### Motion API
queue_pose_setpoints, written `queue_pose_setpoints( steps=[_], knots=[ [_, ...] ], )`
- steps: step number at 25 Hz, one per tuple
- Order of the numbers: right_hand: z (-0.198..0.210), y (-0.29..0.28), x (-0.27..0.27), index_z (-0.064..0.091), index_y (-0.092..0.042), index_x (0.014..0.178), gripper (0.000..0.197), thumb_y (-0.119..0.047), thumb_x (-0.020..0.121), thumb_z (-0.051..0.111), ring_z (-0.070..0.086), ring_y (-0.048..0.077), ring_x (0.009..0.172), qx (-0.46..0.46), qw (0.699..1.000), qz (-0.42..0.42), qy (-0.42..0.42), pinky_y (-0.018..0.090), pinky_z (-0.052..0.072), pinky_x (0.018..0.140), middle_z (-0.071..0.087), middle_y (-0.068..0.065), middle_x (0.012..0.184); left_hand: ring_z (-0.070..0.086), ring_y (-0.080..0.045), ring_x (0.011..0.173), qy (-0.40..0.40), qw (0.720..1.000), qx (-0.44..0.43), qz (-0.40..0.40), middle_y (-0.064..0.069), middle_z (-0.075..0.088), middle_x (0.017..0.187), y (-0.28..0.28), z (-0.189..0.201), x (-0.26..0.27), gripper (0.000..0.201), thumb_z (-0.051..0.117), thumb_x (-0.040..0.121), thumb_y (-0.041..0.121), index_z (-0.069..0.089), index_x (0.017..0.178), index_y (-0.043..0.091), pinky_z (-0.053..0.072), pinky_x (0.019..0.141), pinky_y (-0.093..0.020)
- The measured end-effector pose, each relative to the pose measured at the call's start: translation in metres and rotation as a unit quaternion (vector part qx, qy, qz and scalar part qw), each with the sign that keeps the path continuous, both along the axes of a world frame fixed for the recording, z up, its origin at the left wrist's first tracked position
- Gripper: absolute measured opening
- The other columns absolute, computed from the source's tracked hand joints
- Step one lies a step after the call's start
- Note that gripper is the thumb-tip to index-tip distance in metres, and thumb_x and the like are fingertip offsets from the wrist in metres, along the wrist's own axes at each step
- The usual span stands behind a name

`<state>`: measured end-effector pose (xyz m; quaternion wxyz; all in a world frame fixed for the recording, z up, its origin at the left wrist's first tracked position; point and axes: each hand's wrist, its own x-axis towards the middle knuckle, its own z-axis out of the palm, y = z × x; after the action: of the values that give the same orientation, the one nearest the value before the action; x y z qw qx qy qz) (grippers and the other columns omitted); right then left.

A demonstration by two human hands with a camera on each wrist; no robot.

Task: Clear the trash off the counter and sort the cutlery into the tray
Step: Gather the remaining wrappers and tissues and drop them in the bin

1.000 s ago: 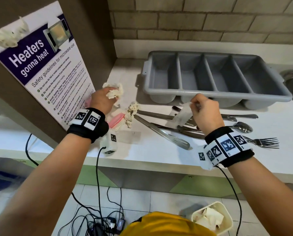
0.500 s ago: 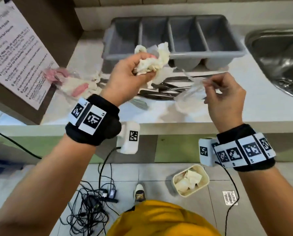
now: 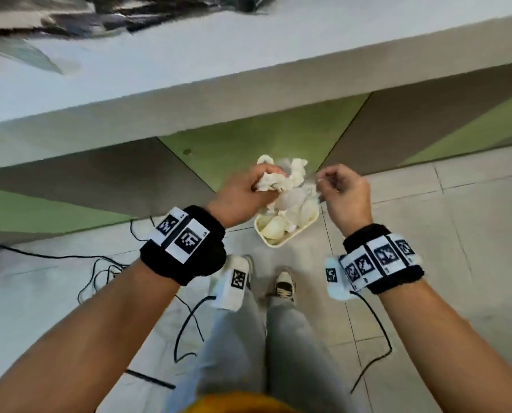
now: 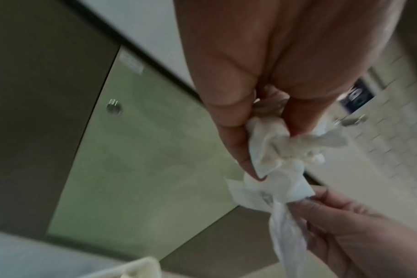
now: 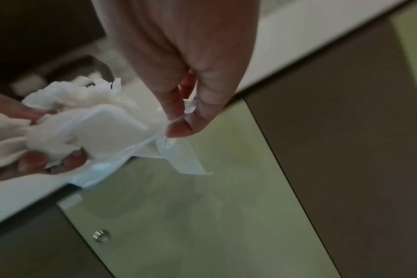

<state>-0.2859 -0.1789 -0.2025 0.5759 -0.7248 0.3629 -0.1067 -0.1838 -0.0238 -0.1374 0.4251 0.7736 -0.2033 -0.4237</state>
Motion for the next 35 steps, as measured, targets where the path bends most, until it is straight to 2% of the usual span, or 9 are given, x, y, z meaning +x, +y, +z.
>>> queue_pose_setpoints(
  steps=[7,11,13,18,21,25,29,33,35],
  knots=[
    [-0.222,-0.005,-0.008,0.054,-0.016,0.065,0.034,0.014,0.081,0.058,0.051,-0.004,0.038,0.158,0.976,-0.125,0.089,0.011,0.047,0.042,0.055,0.004,0.062,0.053,-0.016,0.09,0.107,0.984,0.142,-0.012,-0.006,0.058,0.102,-0.047,-0.237,-0.011,0.037,0.052,0.085,-0.004,0.058,0.12,0.009,0.042,0.063,-0.012],
    [-0.34,-0.008,0.001,0.048,-0.02,0.057,0.042,0.016,0.078,0.055,0.05,0.01,0.046,0.186,0.958,-0.172,0.137,0.021,0.047,0.051,0.05,0.0,0.057,0.058,-0.026,0.096,0.179,0.962,0.196,0.057,-0.01,0.061,0.11,-0.059,-0.367,-0.009,0.038,0.055,0.078,-0.002,0.058,0.112,0.015,0.048,0.082,-0.031],
    [-0.387,-0.014,0.003,0.048,-0.02,0.054,0.043,0.016,0.075,0.056,0.05,0.008,0.046,0.174,0.954,-0.186,0.161,0.015,0.044,0.047,0.049,-0.002,0.054,0.058,-0.027,0.096,0.204,0.954,0.208,0.066,-0.011,0.061,0.109,-0.068,-0.416,-0.009,0.047,0.055,0.072,-0.003,0.056,0.117,0.011,0.048,0.074,-0.03],
    [-0.468,-0.044,0.024,0.049,-0.023,0.051,0.038,0.008,0.074,0.056,0.055,0.022,0.071,0.083,0.956,-0.162,0.229,0.026,0.047,0.068,0.056,0.0,0.06,0.056,-0.03,0.116,0.153,0.958,0.243,-0.028,-0.008,0.058,0.119,-0.097,-0.505,0.003,0.06,0.053,0.079,-0.007,0.043,0.134,0.015,0.046,0.089,-0.032],
    [-0.49,-0.057,0.041,0.069,-0.015,0.087,0.017,-0.008,0.083,0.054,0.062,0.026,0.094,-0.032,0.943,0.081,0.321,0.03,0.052,0.085,0.07,0.009,0.098,0.057,-0.03,0.114,-0.025,0.94,0.312,-0.136,-0.01,0.055,0.13,-0.113,-0.543,0.007,0.057,0.06,0.082,0.014,0.04,0.136,0.019,0.047,0.085,-0.029],
    [-0.506,-0.055,0.05,0.041,-0.013,0.136,0.043,-0.03,0.096,0.036,0.03,0.026,0.138,-0.073,0.803,0.404,0.431,0.047,0.03,0.109,0.04,0.006,0.147,0.054,-0.031,0.116,-0.16,0.888,0.368,-0.223,-0.014,0.056,0.126,-0.125,-0.572,0.001,0.05,0.062,0.083,0.017,0.042,0.128,0.01,0.045,0.088,-0.032],
    [-0.492,-0.041,0.036,0.009,-0.014,0.148,0.06,-0.028,0.097,0.037,0.005,0.028,0.147,-0.083,0.814,0.368,0.441,0.053,0.02,0.115,0.006,0.002,0.16,0.044,-0.032,0.128,-0.182,0.877,0.355,-0.269,-0.015,0.048,0.137,-0.126,-0.567,0.0,0.056,0.056,0.088,0.016,0.035,0.139,0.017,0.039,0.104,-0.038],
    [-0.443,-0.036,0.001,0.015,-0.018,0.147,0.065,-0.013,0.09,0.047,0.023,0.032,0.14,-0.108,0.877,0.271,0.383,0.045,0.036,0.108,0.017,0.005,0.156,0.033,-0.034,0.138,-0.09,0.877,0.366,-0.299,-0.016,0.018,0.156,-0.12,-0.519,-0.001,0.09,0.062,0.084,0.017,0.001,0.148,0.033,0.034,0.11,-0.043],
    [-0.412,-0.038,-0.017,0.025,-0.019,0.144,0.057,-0.014,0.091,0.044,0.033,0.03,0.134,-0.104,0.885,0.254,0.376,0.043,0.041,0.104,0.031,0.006,0.15,0.041,-0.031,0.133,-0.066,0.873,0.37,-0.311,-0.014,0.024,0.155,-0.112,-0.487,0.001,0.092,0.063,0.085,0.021,-0.003,0.148,0.032,0.038,0.105,-0.038]
  ],
)
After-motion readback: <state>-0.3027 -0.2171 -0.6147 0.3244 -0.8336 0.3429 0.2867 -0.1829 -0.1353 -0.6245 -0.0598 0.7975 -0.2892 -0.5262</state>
